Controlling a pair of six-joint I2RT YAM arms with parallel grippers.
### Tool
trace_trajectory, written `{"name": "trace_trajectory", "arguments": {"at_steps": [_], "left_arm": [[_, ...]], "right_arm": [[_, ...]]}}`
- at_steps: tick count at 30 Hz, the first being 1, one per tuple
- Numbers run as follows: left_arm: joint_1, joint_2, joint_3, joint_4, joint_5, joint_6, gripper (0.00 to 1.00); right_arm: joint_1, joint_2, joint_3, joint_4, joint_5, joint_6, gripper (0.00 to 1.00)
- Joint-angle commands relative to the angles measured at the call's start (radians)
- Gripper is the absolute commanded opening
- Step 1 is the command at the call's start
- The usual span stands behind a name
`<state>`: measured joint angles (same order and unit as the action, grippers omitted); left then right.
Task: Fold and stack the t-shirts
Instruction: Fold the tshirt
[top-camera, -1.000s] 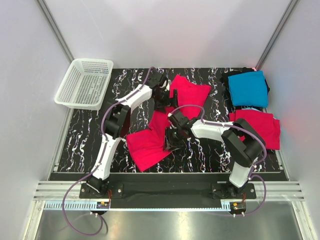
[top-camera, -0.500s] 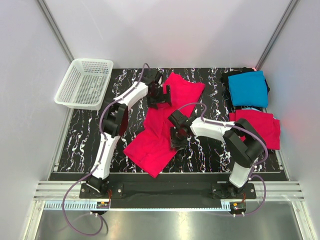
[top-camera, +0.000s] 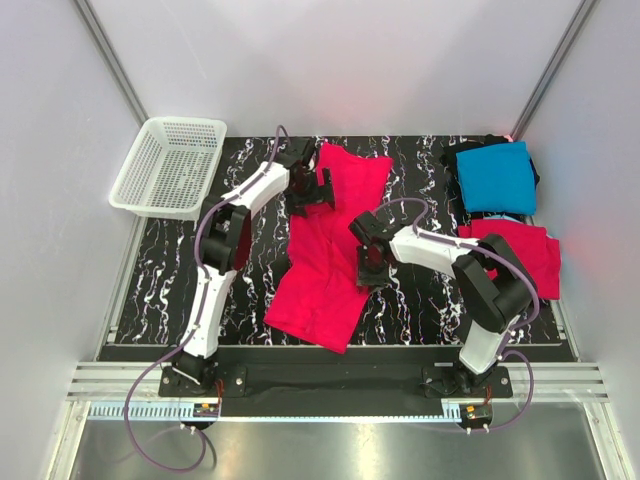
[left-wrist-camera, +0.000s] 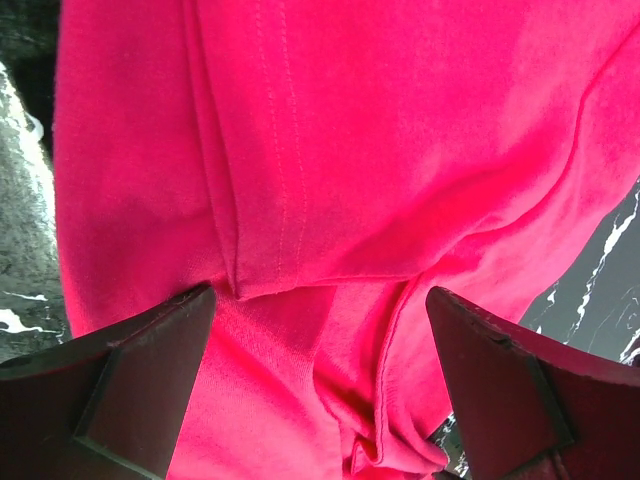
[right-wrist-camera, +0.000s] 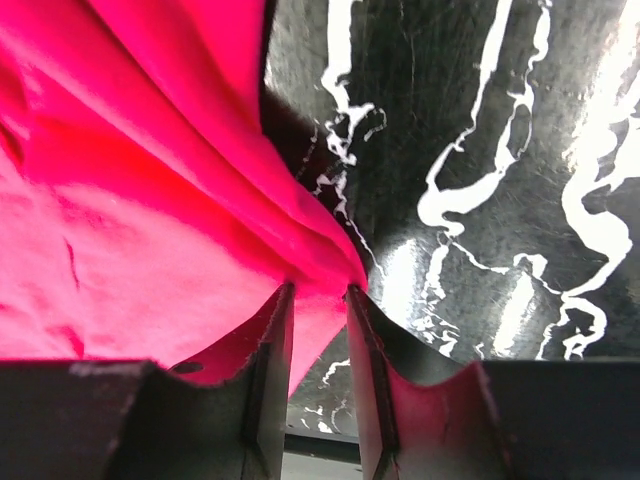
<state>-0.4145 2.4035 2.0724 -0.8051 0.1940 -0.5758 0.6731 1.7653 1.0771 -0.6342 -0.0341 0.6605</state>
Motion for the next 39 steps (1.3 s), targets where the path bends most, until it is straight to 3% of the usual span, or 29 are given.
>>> {"name": "trace_trajectory", "arguments": {"at_steps": [1, 7, 19, 22, 29, 31, 35, 39], "left_arm": [[0.029, 0.043, -0.063, -0.031, -0.052, 0.036, 0.99], [0.022, -0.047, -0.129, 0.133, 0.155, 0.091, 0.99], [0.008, -0.104, -0.026, 0.198, 0.292, 0.168, 0.99], [0.008, -0.095, 0.014, 0.166, 0.266, 0.154, 0.99], [-0.018, -0.216, -0.046, 0.112, 0.053, 0.177, 0.99], [-0.02, -0.179, 0.061, 0.043, -0.002, 0.183, 0.99], [-0.021, 0.024, 0.319, -0.068, -0.044, 0.183, 0.99], [-0.024, 0.106, 0.396, -0.063, -0.074, 0.175, 0.99]], "right_arm": [[-0.001, -0.03, 0.003, -0.079, 0.04, -0.045, 0.34], [0.014, -0.089, 0.049, -0.067, -0.029, -0.065, 0.34], [0.124, -0.145, 0.083, -0.009, -0.128, -0.085, 0.38], [0.146, -0.135, 0.067, 0.01, -0.13, -0.061, 0.37], [0.157, -0.133, 0.035, 0.065, -0.142, -0.038, 0.37], [0.17, -0.103, 0.029, 0.079, -0.139, -0.039, 0.38], [0.209, -0.035, 0.026, 0.117, -0.086, -0.026, 0.52], [0.238, 0.026, 0.052, 0.133, -0.064, -0.007, 0.53]]}}
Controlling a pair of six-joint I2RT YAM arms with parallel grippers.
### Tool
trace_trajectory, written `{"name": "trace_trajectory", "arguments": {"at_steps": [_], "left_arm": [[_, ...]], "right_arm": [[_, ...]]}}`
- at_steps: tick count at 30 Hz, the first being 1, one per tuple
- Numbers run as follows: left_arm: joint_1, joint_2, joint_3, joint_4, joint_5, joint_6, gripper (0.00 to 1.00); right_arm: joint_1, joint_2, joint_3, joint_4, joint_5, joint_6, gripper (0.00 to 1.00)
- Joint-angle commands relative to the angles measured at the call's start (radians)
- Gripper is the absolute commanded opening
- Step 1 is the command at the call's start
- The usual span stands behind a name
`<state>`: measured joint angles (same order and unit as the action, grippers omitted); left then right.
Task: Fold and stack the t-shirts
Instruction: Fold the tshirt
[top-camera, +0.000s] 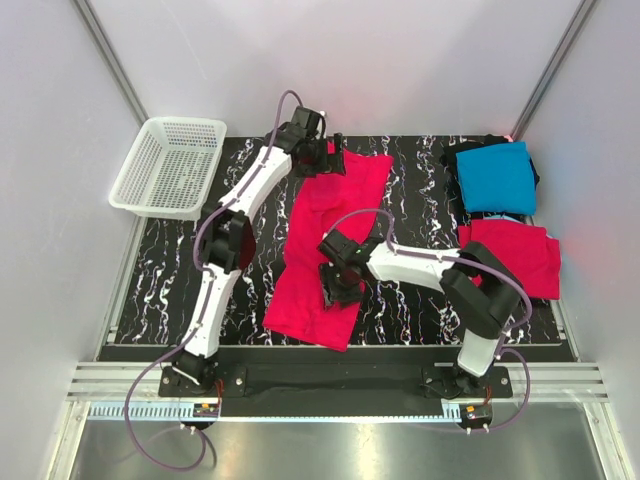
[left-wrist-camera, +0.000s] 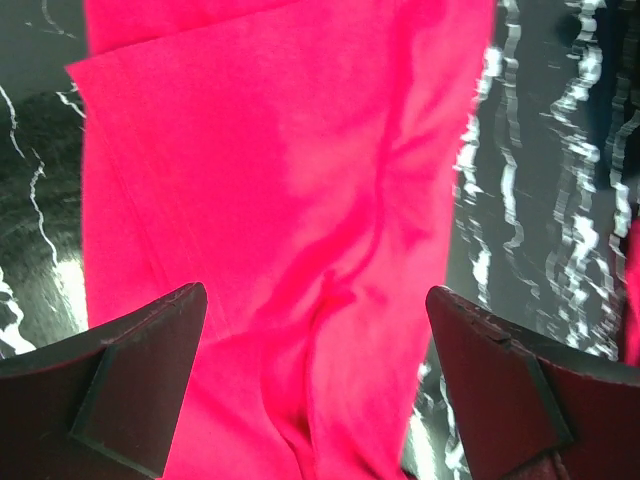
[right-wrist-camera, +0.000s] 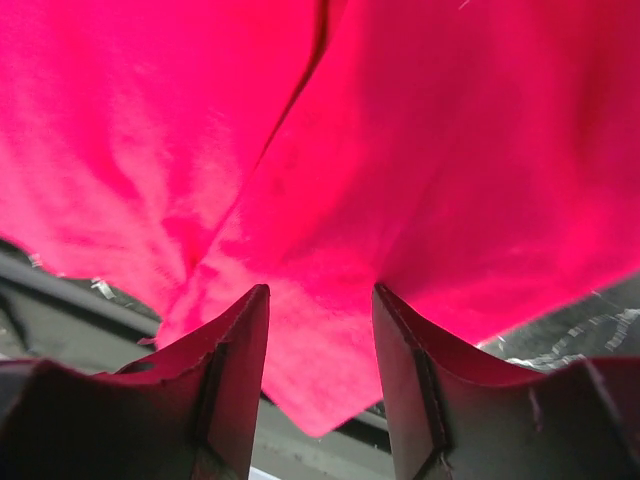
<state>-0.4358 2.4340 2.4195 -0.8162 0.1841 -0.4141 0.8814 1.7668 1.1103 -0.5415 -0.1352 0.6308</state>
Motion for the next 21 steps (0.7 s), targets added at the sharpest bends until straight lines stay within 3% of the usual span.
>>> {"name": "trace_trajectory", "arguments": {"at_steps": [1, 14, 21], "left_arm": [[-0.001, 0.083, 0.047, -0.044, -0.07, 0.011, 0.99], [-0.001, 0.181, 0.02, 0.023, -0.029, -0.014, 0.99], [0.012, 0.145, -0.078, 0.015, -0.165, -0.06, 0.99]], "right_arm": [[0.037, 0.029, 0.025, 0.043, 0.039, 0.026, 0.53], [0.116, 0.028, 0.022, 0.054, 0.042, 0.064, 0.5], [0.122, 0.094, 0.02, 0.035, 0.048, 0.076, 0.49]]}}
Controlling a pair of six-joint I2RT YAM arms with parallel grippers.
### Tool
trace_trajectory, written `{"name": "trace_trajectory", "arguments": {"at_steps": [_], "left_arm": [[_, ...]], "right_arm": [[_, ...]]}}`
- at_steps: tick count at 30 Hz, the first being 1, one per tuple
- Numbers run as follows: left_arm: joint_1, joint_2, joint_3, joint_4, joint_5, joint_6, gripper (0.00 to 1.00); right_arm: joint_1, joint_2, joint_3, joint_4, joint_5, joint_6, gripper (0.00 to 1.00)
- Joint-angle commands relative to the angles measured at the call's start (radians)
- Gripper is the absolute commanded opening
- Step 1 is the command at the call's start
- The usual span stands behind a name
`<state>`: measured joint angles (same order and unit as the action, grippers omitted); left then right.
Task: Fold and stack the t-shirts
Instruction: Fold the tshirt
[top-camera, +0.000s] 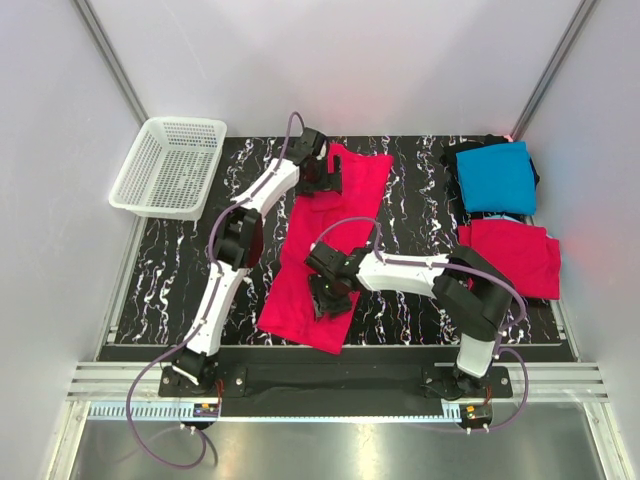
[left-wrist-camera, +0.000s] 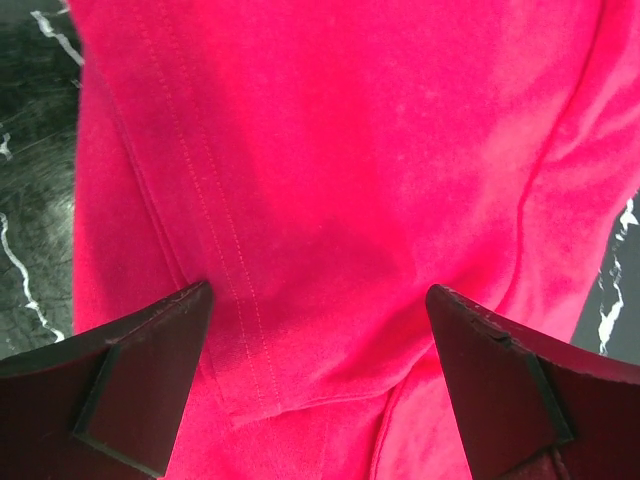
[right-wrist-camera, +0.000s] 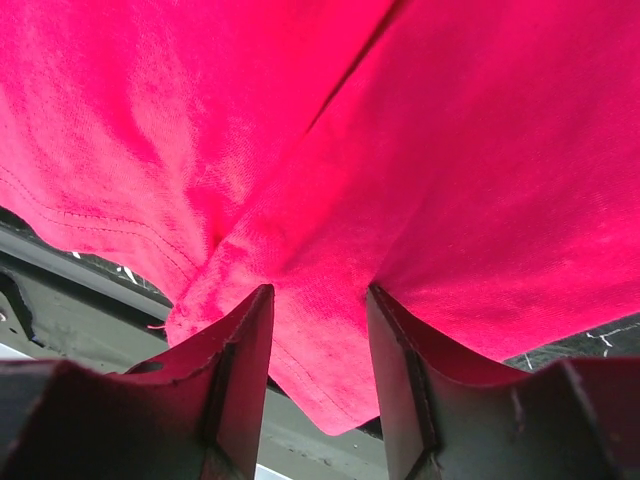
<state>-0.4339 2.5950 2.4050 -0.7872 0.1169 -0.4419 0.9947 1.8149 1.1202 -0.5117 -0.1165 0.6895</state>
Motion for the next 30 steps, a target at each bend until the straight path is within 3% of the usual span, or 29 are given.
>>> {"name": "trace_trajectory", "arguments": {"at_steps": [1, 6, 15, 30], "left_arm": [[0.014, -0.022, -0.075, -0.015, -0.111, -0.038, 0.99], [0.05, -0.049, -0.103, -0.026, -0.154, -0.058, 0.99], [0.086, -0.024, -0.014, -0.026, -0.138, -0.078, 0.99], [0.11, 0.014, 0.008, -0.023, -0.123, -0.086, 0.99]], "right_arm": [[0.007, 0.053, 0.007, -0.007, 0.034, 0.021, 0.49], [0.007, 0.044, -0.017, -0.099, 0.112, 0.102, 0.42], [0.007, -0.025, -0.132, -0.215, 0.169, 0.217, 0.39], [0.005, -0.094, -0.249, -0.252, 0.17, 0.208, 0.38]]}}
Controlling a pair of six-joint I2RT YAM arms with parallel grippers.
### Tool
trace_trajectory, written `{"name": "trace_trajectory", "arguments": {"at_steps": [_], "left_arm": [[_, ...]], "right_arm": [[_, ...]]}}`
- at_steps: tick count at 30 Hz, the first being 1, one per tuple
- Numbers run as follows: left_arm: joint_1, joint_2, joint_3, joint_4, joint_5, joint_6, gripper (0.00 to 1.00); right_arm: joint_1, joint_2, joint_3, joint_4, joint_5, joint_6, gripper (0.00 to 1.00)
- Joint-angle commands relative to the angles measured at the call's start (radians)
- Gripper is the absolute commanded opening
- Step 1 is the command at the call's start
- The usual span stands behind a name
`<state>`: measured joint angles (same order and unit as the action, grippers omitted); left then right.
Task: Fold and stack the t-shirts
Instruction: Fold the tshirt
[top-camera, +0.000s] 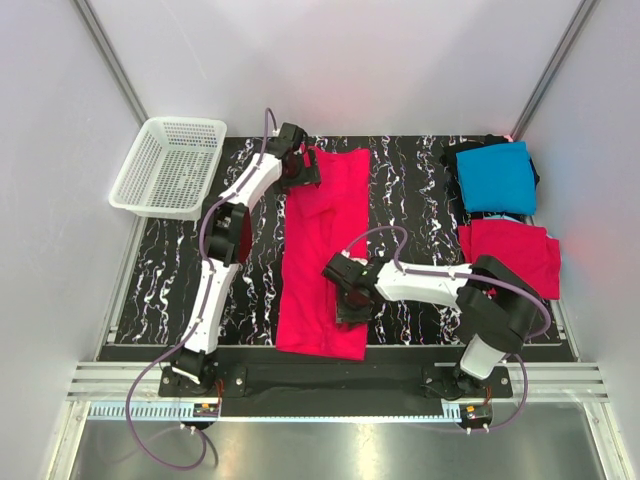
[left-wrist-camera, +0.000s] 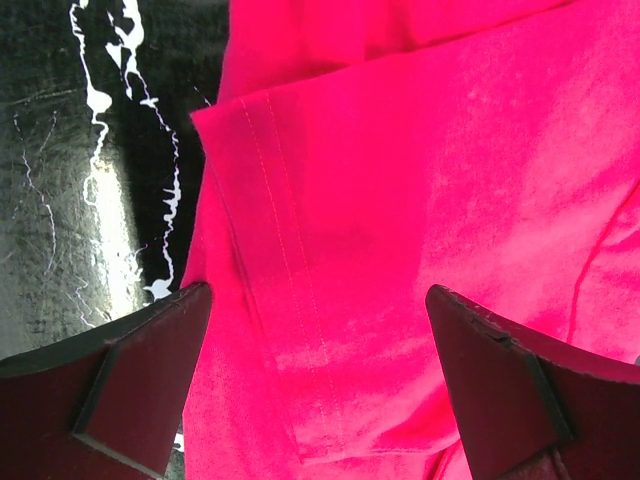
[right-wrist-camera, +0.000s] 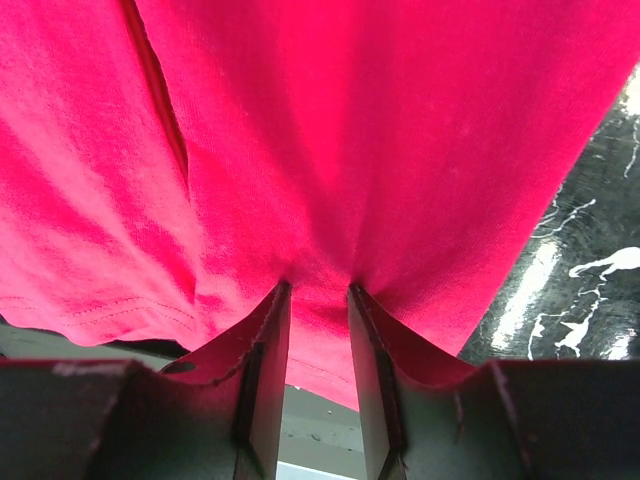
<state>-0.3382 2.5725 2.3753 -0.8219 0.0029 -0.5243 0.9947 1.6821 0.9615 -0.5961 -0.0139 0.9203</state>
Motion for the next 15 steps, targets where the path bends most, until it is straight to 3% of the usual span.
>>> {"name": "trace_trajectory", "arguments": {"at_steps": [1, 5, 10, 12, 15], "left_arm": [[0.016, 0.037, 0.038, 0.013, -0.009, -0.002, 0.99], [0.018, -0.001, 0.016, 0.042, 0.026, 0.013, 0.99], [0.018, -0.146, -0.071, 0.142, 0.025, 0.055, 0.99], [0.022, -0.185, -0.057, 0.142, 0.022, 0.072, 0.99], [0.028, -0.244, -0.088, 0.127, 0.005, 0.076, 0.99]], "right_arm": [[0.005, 0.034, -0.098, -0.168, 0.069, -0.024, 0.38], [0.005, -0.053, -0.064, -0.177, 0.143, -0.073, 0.4], [0.005, -0.145, 0.072, -0.208, 0.268, -0.127, 0.55], [0.001, -0.159, 0.143, -0.215, 0.293, -0.139, 0.65], [-0.016, -0.159, 0.213, -0.243, 0.334, -0.155, 0.67]]}}
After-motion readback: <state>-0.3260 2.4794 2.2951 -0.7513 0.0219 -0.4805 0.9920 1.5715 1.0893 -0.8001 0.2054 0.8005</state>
